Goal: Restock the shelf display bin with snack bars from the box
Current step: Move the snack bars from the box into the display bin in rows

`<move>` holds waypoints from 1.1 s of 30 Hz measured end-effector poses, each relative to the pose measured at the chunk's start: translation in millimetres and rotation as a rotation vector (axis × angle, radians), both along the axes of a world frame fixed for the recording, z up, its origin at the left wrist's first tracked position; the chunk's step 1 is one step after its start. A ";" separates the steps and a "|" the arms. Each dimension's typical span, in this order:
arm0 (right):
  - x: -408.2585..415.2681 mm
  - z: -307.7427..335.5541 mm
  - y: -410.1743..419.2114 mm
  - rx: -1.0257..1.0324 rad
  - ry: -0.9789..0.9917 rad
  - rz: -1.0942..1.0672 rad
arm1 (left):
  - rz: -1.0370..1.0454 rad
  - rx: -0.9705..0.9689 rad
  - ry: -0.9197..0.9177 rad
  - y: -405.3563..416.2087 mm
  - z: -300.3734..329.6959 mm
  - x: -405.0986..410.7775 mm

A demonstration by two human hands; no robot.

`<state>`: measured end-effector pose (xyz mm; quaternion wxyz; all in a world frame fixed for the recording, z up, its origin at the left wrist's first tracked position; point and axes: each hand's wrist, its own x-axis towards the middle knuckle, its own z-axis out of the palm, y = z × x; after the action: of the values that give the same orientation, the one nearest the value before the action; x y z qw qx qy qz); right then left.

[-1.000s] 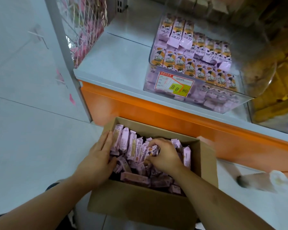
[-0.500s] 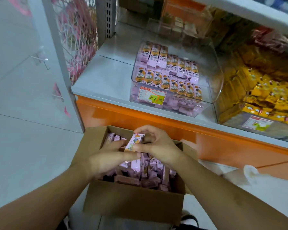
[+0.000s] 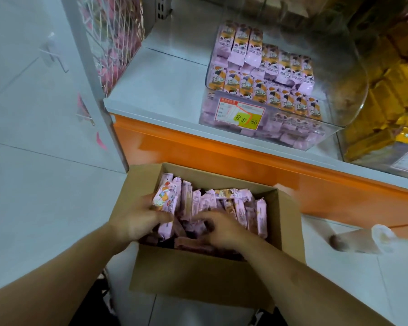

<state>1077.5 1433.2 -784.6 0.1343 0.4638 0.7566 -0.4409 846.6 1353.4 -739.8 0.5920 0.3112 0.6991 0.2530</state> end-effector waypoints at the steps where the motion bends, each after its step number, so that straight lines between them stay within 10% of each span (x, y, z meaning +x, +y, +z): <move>1: -1.2 -8.8 -1.2 0.021 -0.025 0.028 | 0.004 -0.009 0.001 1.1 -2.7 -0.6; 14: 16.1 21.5 5.2 0.173 -0.007 0.020 | 0.001 0.005 -0.045 3.9 22.5 8.5; 33: 67.7 334.5 0.3 0.235 0.750 -0.268 | 0.006 0.468 -0.033 7.6 265.1 38.1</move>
<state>1145.2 1433.5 -450.0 -0.2631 0.3778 0.7311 -0.5035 884.7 1361.1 -474.7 0.5145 0.4337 0.6124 0.4148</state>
